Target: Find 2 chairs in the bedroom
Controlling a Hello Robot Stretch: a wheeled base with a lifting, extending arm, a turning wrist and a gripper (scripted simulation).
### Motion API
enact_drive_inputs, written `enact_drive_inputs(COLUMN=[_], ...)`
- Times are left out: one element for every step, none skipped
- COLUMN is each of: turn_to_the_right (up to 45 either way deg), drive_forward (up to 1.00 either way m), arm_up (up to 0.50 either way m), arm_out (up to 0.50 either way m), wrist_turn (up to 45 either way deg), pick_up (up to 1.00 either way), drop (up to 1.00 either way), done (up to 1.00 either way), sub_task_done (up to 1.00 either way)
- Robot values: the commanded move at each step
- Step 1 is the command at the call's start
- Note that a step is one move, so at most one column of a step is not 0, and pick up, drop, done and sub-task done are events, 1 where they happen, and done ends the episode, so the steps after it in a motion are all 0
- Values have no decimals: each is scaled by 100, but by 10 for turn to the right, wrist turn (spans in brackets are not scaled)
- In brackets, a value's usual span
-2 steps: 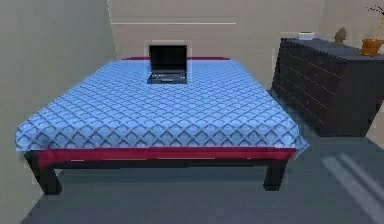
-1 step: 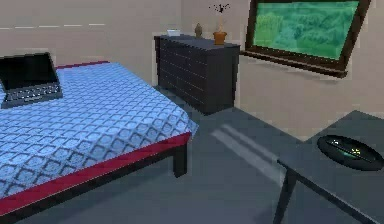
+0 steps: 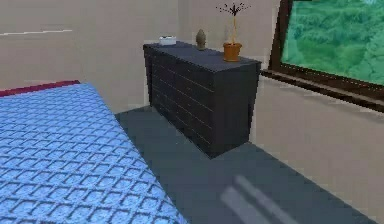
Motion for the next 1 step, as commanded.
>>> enact_drive_inputs(turn_to_the_right=[450], drive_forward=[0], arm_up=[0], arm_out=[0], wrist_turn=[0], pick_up=[0], drop=[0], done=[0], sub_task_done=[0])
